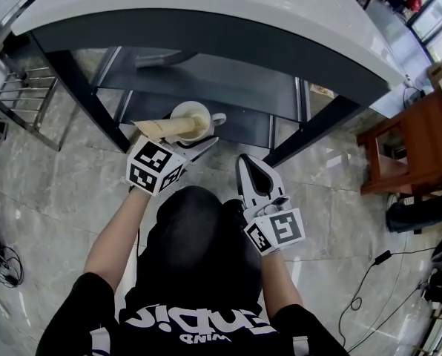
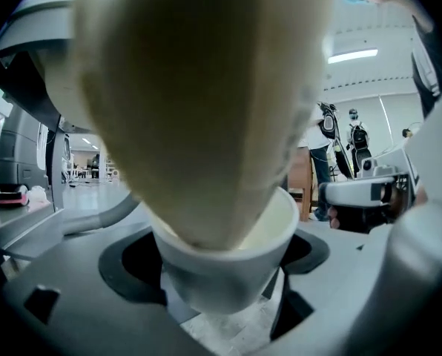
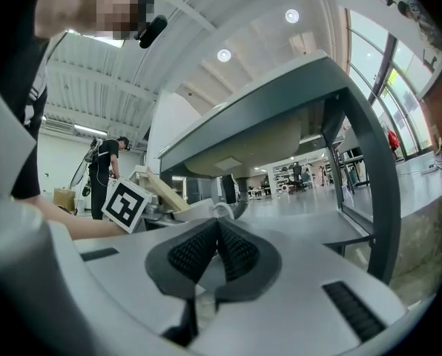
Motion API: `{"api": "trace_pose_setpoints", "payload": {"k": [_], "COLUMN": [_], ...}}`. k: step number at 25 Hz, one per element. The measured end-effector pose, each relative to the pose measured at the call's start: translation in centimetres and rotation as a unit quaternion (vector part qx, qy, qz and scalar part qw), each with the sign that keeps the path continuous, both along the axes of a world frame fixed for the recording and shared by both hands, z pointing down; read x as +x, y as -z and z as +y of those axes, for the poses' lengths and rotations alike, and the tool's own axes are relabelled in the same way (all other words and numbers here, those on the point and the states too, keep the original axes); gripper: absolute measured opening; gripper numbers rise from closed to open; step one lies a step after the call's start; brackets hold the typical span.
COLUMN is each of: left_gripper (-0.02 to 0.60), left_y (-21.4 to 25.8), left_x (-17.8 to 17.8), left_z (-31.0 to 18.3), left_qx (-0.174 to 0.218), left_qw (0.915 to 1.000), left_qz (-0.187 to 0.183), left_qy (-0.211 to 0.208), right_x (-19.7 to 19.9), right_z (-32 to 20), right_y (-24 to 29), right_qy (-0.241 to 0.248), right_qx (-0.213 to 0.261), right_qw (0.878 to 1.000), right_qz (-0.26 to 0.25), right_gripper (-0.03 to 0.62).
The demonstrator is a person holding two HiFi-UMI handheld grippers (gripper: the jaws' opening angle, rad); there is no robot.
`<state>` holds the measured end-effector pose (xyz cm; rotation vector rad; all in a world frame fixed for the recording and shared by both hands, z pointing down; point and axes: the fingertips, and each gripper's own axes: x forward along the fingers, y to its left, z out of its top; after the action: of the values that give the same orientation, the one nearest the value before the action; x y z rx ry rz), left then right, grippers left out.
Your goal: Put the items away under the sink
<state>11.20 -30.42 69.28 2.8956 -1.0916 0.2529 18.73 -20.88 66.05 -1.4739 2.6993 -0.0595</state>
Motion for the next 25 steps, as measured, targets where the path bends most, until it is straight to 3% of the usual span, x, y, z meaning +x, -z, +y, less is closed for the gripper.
{"api": "trace_pose_setpoints", "payload": {"k": [25], "left_gripper": [0.462], "left_y": [-2.2], "left_x": [3.7], "left_z": [-10.1], "left_qx": [-0.025], "left_qw": [0.9987], "left_qz": [-0.035], "left_qy": [0.025], "right_x": [-0.2], "right_z": [-0.7], "right_y": [-0.2], "right_qy": [-0.005], "right_qx": [0.002], "right_qw": [1.0], "right_qz": [-0.005], "right_gripper": [0.018]}}
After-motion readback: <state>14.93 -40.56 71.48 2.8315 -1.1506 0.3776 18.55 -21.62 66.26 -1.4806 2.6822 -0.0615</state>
